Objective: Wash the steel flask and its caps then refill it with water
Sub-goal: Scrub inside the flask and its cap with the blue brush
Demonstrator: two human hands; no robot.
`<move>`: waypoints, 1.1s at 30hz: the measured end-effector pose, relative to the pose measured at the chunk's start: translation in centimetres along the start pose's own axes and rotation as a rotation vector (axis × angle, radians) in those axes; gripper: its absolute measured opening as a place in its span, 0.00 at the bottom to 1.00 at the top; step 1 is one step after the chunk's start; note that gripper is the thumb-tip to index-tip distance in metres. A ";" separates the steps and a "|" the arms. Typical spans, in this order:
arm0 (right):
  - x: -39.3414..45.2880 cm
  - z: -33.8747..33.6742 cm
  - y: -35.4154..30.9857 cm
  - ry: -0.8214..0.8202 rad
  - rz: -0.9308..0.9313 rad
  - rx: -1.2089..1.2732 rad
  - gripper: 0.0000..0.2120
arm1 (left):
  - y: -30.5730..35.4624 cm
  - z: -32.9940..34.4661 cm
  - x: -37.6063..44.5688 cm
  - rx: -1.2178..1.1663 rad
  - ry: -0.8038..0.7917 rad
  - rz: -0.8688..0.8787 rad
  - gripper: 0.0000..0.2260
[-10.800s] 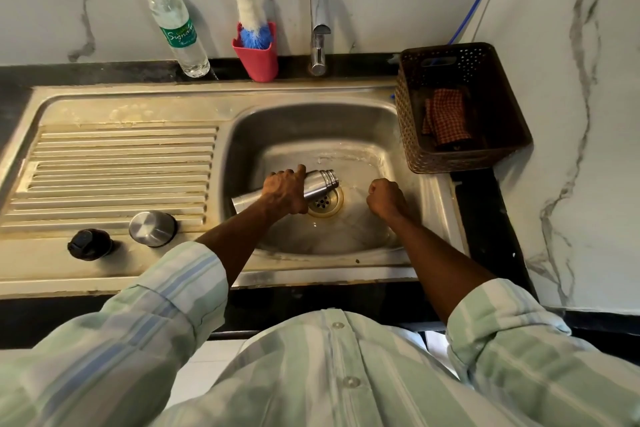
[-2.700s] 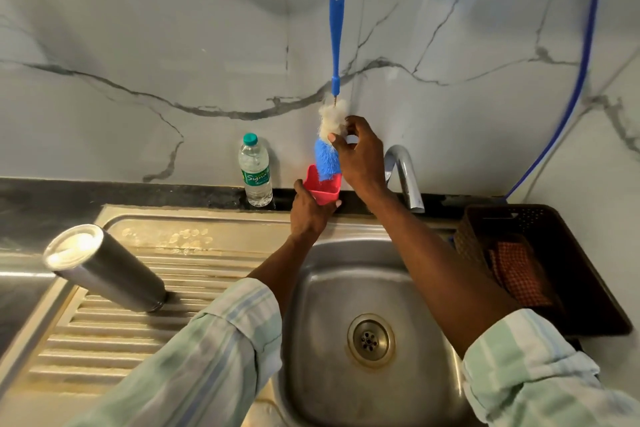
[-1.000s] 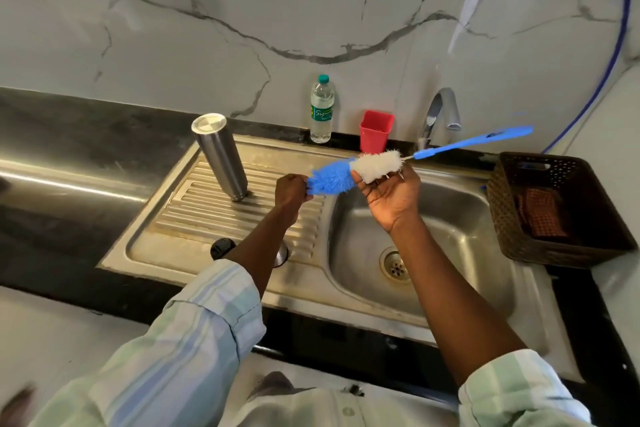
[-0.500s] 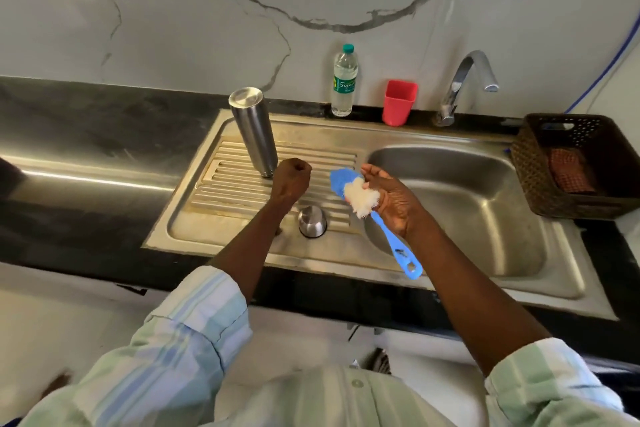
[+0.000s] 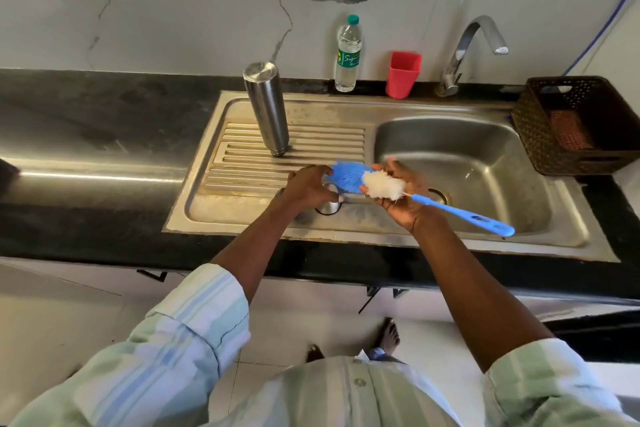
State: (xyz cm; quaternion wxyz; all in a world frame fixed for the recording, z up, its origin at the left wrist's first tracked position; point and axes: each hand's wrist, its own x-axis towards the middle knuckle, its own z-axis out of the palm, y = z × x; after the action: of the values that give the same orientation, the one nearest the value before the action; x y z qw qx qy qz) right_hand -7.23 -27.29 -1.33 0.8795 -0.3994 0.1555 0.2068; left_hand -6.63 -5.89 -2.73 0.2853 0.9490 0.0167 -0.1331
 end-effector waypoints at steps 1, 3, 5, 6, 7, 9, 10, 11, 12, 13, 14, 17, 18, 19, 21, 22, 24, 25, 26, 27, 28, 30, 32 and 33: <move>-0.1 0.0 0.2 0.006 -0.008 -0.031 0.06 | 0.1 0.2 -0.1 0.035 -0.001 0.029 0.35; -0.6 0.1 0.4 0.040 -0.025 -0.108 0.12 | 0.3 0.5 -0.1 0.083 -0.027 0.051 0.39; -1.0 -0.2 0.4 0.072 -0.015 -0.159 0.21 | 0.2 1.0 -0.1 0.136 -0.042 0.056 0.39; -1.4 -0.3 0.3 0.078 -0.003 -0.187 0.21 | 0.2 1.3 -0.1 0.143 -0.023 0.051 0.38; -1.8 -0.4 0.2 0.084 0.010 -0.225 0.20 | 0.3 1.5 -0.1 0.128 0.018 0.043 0.35; -2.5 -0.7 -0.1 0.100 0.044 -0.298 0.14 | 0.6 1.8 -0.2 0.026 0.105 0.015 0.27; -2.7 -0.9 -0.3 0.103 0.063 -0.317 0.11 | 0.8 1.9 -0.1 -0.054 0.147 -0.008 0.24; -2.8 -1.2 -0.4 0.109 0.075 -0.325 0.10 | 1.0 2.1 0.0 -0.156 0.177 -0.039 0.22; -2.8 -1.6 -0.5 0.102 0.076 -0.320 0.10 | 1.3 2.1 0.3 -0.304 0.197 -0.075 0.19; -2.8 -1.9 -0.7 0.088 0.066 -0.313 0.13 | 1.5 2.2 0.7 -0.503 0.196 -0.122 0.17; -2.8 -2.2 -0.9 0.069 0.055 -0.311 0.16 | 1.9 2.2 0.9 -0.733 0.178 -0.176 0.14; -3.0 -2.0 -2.2 0.047 0.015 -0.472 0.23 | 3.1 2.3 1.2 -1.201 0.087 -0.290 0.08; -3.2 -1.8 -2.6 0.065 -0.006 -0.567 0.25 | 3.5 2.6 1.4 -1.317 0.053 -0.317 0.08; -3.3 -1.8 -3.1 0.096 -0.032 -0.667 0.27 | 4.0 2.8 1.4 -1.434 0.021 -0.337 0.09; -3.3 -2.3 -4.0 0.159 -0.100 -0.853 0.29 | 4.9 3.6 2.0 -1.616 -0.020 -0.374 0.10; -3.4 -2.8 -4.4 0.180 -0.146 -0.937 0.29 | 5.2 3.9 2.2 -1.669 -0.019 -0.392 0.10; -3.2 -4.4 -5.5 0.180 -0.250 -1.087 0.26 | 6.3 4.9 3.0 -1.717 0.018 -0.438 0.11; -3.1 -5.2 -6.2 0.166 -0.299 -1.145 0.25 | 6.9 5.3 3.4 -1.722 0.047 -0.458 0.11; -3.2 -6.0 -6.7 0.152 -0.336 -1.194 0.25 | 7.6 5.7 3.8 -1.730 0.078 -0.471 0.12; -3.1 -6.5 -7.2 0.150 -0.358 -1.245 0.26 | 8.1 5.9 4.0 -1.741 0.103 -0.480 0.11; -3.0 -7.1 -7.7 0.155 -0.375 -1.291 0.27 | 8.7 6.3 4.5 -1.752 0.116 -0.484 0.12; -2.7 -7.9 -8.7 0.142 -0.394 -1.396 0.26 | 10.1 6.8 5.3 -1.738 0.120 -0.469 0.12; -2.1 -8.5 -9.2 0.093 -0.412 -1.519 0.24 | 11.6 7.1 6.0 -1.722 0.121 -0.444 0.12; -1.8 -8.7 -9.5 0.083 -0.423 -1.579 0.23 | 12.5 7.3 6.4 -1.710 0.120 -0.433 0.12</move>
State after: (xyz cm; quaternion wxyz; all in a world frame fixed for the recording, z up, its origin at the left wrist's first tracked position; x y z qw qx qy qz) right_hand -5.07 -40.03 -0.01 0.3531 -0.9294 -0.0820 0.0701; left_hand -0.94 -20.59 -3.58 0.8647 0.3919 0.3048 -0.0762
